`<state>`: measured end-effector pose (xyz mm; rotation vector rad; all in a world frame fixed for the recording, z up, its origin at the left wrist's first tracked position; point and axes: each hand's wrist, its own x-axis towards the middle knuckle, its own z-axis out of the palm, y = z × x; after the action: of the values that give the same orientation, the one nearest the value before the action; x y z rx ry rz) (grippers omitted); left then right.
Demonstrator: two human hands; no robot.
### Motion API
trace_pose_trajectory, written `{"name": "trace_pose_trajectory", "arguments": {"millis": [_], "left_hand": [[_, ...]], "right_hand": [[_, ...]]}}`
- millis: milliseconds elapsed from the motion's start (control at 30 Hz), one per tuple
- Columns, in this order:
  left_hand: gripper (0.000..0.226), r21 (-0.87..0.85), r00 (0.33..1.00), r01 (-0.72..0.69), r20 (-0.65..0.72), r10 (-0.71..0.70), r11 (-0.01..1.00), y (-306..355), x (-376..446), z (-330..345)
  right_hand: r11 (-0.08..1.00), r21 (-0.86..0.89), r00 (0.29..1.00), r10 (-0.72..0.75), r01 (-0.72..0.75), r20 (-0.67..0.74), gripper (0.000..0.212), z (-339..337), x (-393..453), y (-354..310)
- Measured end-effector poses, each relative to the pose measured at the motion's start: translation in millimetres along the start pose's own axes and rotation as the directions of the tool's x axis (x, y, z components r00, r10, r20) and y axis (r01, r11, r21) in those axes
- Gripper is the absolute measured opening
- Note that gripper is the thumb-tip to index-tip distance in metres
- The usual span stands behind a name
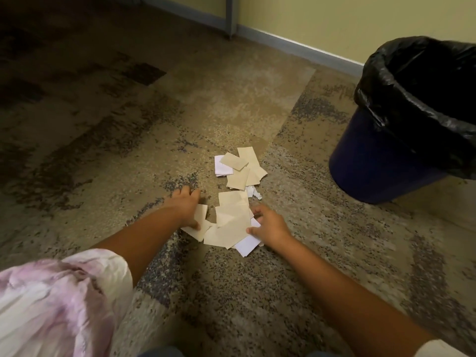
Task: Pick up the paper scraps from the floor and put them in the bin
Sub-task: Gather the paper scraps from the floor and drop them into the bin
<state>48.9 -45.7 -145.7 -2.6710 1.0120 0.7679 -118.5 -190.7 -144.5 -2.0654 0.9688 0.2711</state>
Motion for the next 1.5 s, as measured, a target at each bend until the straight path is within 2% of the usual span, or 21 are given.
{"name": "trace_pose_trajectory", "arguments": {"millis": [133, 233, 367, 433, 500, 633, 800, 867, 900, 1000, 1100, 1167, 1267, 1400, 1500], "left_hand": [[0.052, -0.237, 0.997, 0.037, -0.058, -0.052, 0.971, 2, -16, 9], [0.042, -0.382, 0.994, 0.052, -0.070, -0.085, 0.923, 1, -29, 20], [0.035, -0.423, 0.995, 0.055, -0.057, -0.087, 0.904, -4, -36, 21], [0.031, -0.432, 0.986, 0.024, -0.141, -0.094, 0.902, -1, -70, -1], [0.027, -0.440, 0.981, 0.011, -0.167, -0.094, 0.898, 0, -72, -5], [0.024, -0.469, 0.969, -0.026, -0.228, -0.093, 0.883, 6, -86, -19], [0.022, -0.502, 0.922, -0.135, -0.379, -0.077, 0.855, 19, -106, -72], [0.022, -0.503, 0.884, -0.207, -0.463, -0.060, 0.839, 30, -114, -102], [0.020, -0.500, 0.854, -0.255, -0.518, -0.050, 0.827, 36, -118, -118], [0.017, -0.489, 0.751, -0.386, -0.659, -0.042, 0.782, 62, -129, -170], [0.012, -0.449, 0.683, -0.434, -0.730, -0.041, 0.781, 100, -126, -211], [0.012, -0.461, 0.657, -0.492, -0.754, -0.033, 0.738, 133, -119, -230], [0.014, -0.469, 0.621, -0.570, -0.783, -0.020, 0.675, 189, -107, -248], [0.016, -0.511, 0.598, -0.600, -0.798, -0.079, 0.615, 257, -91, -260], [0.013, -0.510, 0.604, -0.621, -0.795, -0.052, 0.595, 294, -79, -264]], "right_hand": [[0.999, 0.052, 1.000, -0.009, 0.009, -0.010, 0.042, -13, -12, 6], [0.999, 0.041, 0.999, -0.033, 0.035, -0.039, 0.044, -25, -21, 6], [0.992, -0.087, 0.986, -0.105, 0.094, -0.129, 0.048, -39, -19, -1], [0.975, -0.138, 0.957, -0.202, 0.176, -0.209, 0.049, -64, -53, -14], [0.963, -0.194, 0.945, -0.228, 0.185, -0.233, 0.047, -69, -52, -17], [0.968, -0.194, 0.939, -0.210, 0.160, -0.271, 0.039, -81, -69, -23], [0.956, -0.143, 0.891, -0.290, 0.255, -0.349, 0.034, -118, -97, -34], [0.931, -0.120, 0.828, -0.362, 0.345, -0.428, 0.030, -139, -113, -40], [0.908, -0.128, 0.773, -0.408, 0.399, -0.486, 0.028, -151, -120, -43], [0.834, -0.207, 0.560, -0.507, 0.511, -0.655, 0.022, -195, -137, -50], [0.817, -0.231, 0.387, -0.474, 0.528, -0.791, 0.024, -244, -143, -49], [0.837, -0.267, 0.304, -0.443, 0.477, -0.843, 0.023, -274, -139, -44], [0.884, -0.315, 0.281, -0.418, 0.345, -0.864, 0.023, -307, -126, -29], [0.940, -0.279, 0.328, -0.332, 0.198, -0.884, 0.022, -332, -108, -1], [0.947, -0.285, 0.360, -0.321, 0.150, -0.876, 0.024, -339, -97, 9]]}}
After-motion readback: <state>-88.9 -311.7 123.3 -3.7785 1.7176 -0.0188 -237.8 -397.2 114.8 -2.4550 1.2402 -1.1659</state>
